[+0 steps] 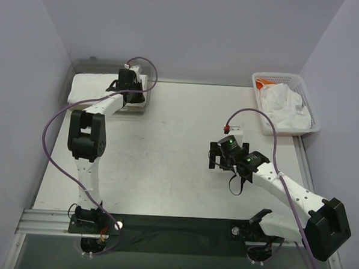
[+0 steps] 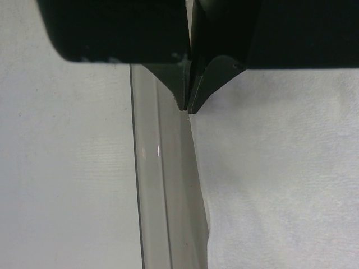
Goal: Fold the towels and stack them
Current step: Neatly place the folded towel into the bin
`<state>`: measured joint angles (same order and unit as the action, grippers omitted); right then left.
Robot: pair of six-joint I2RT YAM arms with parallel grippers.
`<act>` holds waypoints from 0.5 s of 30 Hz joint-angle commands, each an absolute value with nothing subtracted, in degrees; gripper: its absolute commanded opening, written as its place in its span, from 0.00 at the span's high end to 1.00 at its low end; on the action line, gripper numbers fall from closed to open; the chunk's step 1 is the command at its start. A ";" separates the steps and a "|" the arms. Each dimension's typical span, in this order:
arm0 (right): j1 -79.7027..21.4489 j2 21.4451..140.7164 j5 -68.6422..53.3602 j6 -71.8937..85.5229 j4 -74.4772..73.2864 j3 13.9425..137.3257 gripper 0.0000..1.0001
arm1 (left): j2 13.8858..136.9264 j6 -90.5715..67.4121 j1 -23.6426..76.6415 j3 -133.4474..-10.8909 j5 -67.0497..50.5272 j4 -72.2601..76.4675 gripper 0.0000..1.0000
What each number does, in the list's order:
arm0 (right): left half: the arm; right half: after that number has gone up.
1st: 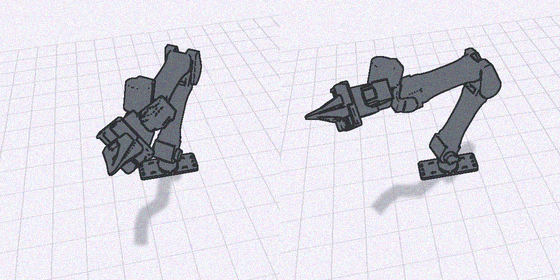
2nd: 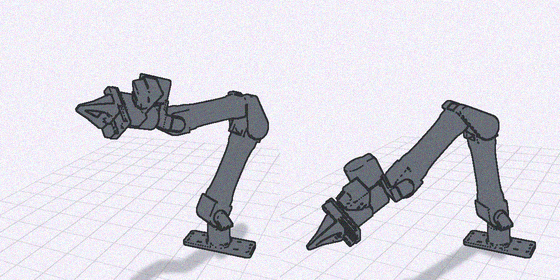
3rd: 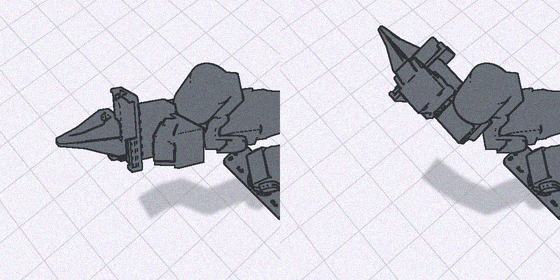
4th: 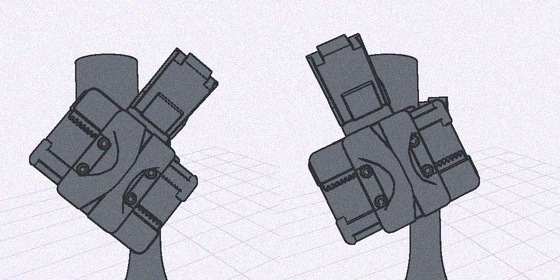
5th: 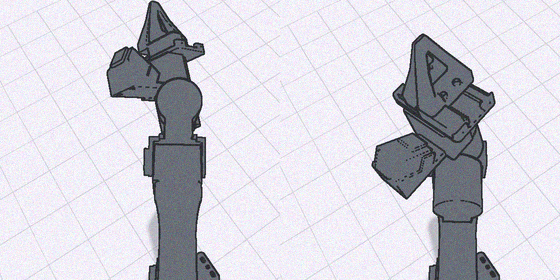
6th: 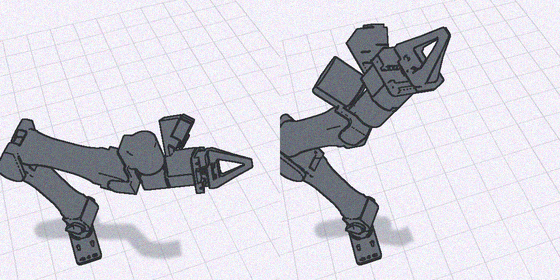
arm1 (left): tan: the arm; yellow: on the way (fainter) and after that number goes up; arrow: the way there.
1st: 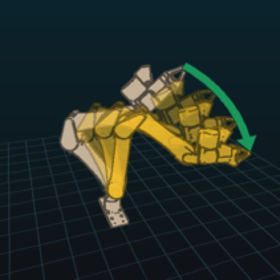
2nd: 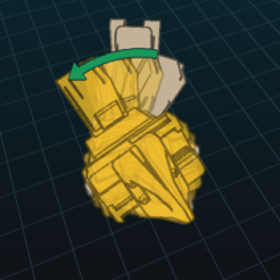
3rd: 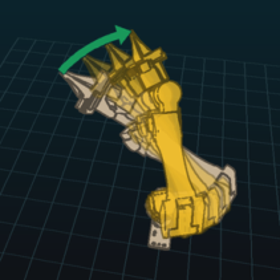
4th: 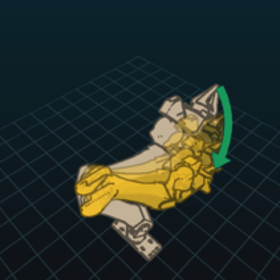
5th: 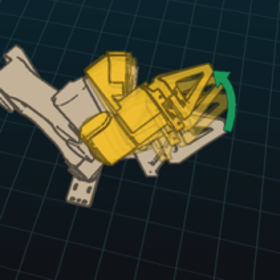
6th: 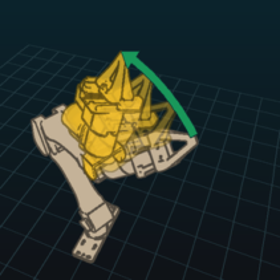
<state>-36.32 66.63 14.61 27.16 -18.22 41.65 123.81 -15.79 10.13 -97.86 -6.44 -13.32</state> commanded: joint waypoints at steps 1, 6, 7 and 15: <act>-35.95 63.11 15.99 26.98 -19.25 41.49 0.03 | 125.50 -14.77 9.93 -100.81 -8.52 -15.55 0.94; -35.86 58.81 16.70 26.89 -20.83 41.57 0.03 | 129.99 -14.68 9.58 -106.95 -8.53 -23.72 0.92; -35.95 58.02 16.96 26.89 -21.00 41.22 0.03 | 130.34 -14.68 9.49 -108.09 -8.53 -23.99 0.92; -35.77 49.84 21.43 24.44 -23.29 41.92 0.03 | 121.66 -15.20 9.49 -109.16 -9.49 -24.52 0.80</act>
